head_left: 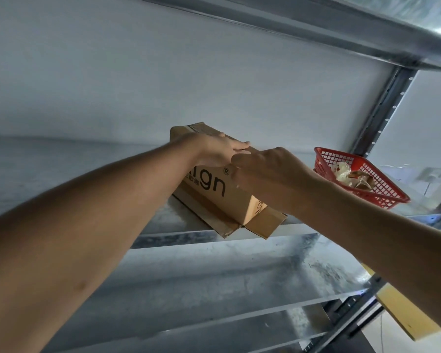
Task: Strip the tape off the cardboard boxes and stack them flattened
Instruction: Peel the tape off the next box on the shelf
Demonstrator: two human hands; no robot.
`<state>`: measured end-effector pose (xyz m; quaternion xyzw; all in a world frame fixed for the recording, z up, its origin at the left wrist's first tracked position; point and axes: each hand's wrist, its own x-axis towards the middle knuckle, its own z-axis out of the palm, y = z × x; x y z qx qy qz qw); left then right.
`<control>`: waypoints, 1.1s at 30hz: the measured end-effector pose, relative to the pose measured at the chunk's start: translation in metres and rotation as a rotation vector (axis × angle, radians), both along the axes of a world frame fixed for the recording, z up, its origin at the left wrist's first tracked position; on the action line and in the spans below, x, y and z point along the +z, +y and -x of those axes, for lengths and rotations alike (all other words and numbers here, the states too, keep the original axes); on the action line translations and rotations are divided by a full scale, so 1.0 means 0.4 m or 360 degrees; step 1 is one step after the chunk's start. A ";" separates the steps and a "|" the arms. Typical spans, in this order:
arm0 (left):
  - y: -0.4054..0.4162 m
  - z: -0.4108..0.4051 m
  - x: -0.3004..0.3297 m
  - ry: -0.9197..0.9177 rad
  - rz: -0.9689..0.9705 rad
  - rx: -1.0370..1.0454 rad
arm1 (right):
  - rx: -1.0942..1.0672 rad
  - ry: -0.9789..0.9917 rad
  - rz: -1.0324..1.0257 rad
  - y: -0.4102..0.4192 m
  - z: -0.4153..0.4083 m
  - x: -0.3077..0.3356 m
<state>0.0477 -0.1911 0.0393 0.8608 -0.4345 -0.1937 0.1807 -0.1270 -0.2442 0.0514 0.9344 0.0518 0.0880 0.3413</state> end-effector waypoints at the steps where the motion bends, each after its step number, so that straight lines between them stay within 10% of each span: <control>1: -0.001 -0.002 -0.001 0.0050 0.0022 0.0003 | -0.0016 0.0019 0.0019 0.003 -0.005 -0.003; 7: -0.023 -0.003 -0.008 0.0009 0.0059 0.0041 | 0.0065 -0.0234 0.0087 -0.023 0.031 -0.045; 33: -0.012 -0.009 -0.019 -0.0276 0.0032 -0.0049 | -0.0142 -0.1593 -0.3730 -0.157 0.013 -0.088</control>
